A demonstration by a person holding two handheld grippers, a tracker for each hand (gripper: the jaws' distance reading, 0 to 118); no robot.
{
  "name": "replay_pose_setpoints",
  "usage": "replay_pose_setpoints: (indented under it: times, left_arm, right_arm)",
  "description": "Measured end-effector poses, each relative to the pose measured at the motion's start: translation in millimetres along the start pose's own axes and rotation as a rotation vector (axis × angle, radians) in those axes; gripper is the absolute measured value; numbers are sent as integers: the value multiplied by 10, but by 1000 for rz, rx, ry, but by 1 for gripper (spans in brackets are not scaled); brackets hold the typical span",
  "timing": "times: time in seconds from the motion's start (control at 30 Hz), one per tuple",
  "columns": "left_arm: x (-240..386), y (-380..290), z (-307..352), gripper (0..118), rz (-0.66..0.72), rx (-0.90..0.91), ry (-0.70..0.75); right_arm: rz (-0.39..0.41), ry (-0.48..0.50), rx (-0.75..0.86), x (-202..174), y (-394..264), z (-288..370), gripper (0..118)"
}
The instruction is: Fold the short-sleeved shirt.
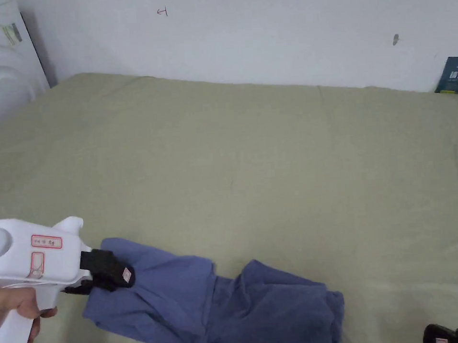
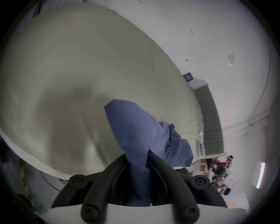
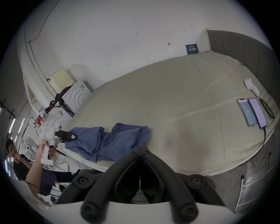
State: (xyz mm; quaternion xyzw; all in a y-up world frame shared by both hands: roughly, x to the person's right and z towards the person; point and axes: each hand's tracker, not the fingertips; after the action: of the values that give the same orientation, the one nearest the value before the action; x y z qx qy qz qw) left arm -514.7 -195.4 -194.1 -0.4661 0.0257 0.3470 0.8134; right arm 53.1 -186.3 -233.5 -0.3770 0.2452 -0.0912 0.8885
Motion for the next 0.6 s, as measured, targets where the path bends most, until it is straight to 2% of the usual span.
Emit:
replay_pose_setpoints:
  times: [0.07, 0.1, 0.3, 0.6]
  left_arm:
    - [249, -13, -1, 7, -48, -3, 39]
    - [98, 118, -69, 7, -79, 3, 56]
    - [807, 104, -285, 7, -247, -5, 163]
    - [2040, -445, -916, 7, -380, -121, 207]
  right_arm:
    - [12, -11, 9, 15, 7, 39, 0]
    - [23, -24, 18, 22, 7, 62, 0]
    - [88, -137, 65, 103, 4, 211, 0]
    - [40, -154, 87, 372, -46, 396, 0]
